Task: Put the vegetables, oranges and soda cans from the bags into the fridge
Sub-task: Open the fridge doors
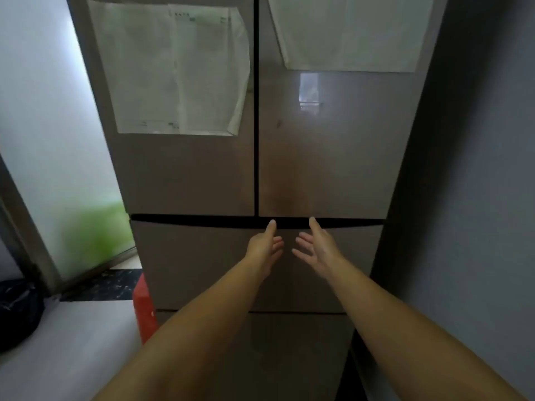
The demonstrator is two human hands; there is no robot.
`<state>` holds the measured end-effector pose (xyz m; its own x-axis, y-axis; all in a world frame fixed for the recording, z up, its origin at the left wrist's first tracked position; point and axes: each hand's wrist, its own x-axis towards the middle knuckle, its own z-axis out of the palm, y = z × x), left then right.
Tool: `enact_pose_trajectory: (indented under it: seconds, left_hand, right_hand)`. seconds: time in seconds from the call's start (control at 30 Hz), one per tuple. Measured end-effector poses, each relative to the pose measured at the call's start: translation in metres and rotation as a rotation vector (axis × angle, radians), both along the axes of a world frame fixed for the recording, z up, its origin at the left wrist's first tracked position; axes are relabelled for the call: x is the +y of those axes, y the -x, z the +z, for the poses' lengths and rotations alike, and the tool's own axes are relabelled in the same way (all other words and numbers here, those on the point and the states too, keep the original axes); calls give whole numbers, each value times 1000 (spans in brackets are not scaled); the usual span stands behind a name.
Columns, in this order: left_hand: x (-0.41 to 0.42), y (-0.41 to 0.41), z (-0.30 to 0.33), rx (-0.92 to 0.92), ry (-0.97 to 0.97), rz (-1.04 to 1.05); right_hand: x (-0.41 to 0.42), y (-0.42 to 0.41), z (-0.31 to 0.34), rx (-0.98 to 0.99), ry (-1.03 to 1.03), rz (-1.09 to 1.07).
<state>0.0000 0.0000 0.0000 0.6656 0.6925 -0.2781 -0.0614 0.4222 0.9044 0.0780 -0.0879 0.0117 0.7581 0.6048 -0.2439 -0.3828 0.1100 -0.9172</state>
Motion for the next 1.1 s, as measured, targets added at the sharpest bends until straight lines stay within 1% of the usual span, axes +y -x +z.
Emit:
enact_pose_trajectory:
  seconds: [0.13,0.27,0.4,0.47,0.57,0.73,0.8,0.83,0.9,0.93,1.03,1.1]
  left_hand:
    - [35,-33,5,-162,196,68]
    - [48,-46,-4,-316,277,28]
    - [44,-47,-5,-473,419,34]
    - [37,-45,-5,-497,420,46]
    - [15,-28,-11,-479,303,6]
    - [-34,13,-23,-319,-42,-115]
    - [-59,29,-24,-227,-117,-98]
    - [-69,36,-24,-201,-128,-56]
    - [-82,45,-13,-175,-179,48]
    - [-86,48,-2,-167,-241,73]
    - [-107,45,42,-170,-508,24]
    - [-128,31,68,-243,-652,-71]
  right_hand:
    - [43,-24,8,190,-173,-69]
    - [60,-42,2,324,-321,-152]
    - [63,-42,-1,324,-364,-154]
    - [61,-39,-2,328,-375,-168]
    - [48,-30,-2,316,-350,-154]
    - [-4,-9,5,296,-294,-135]
    - [-31,2,11,261,-269,-153]
    - [-45,7,12,237,-251,-166]
    - [-71,11,13,167,-191,-200]
    - [-83,13,14,101,-135,-214]
    - [-117,20,19,-91,-5,-275]
    - [-142,24,25,-199,-5,-383]
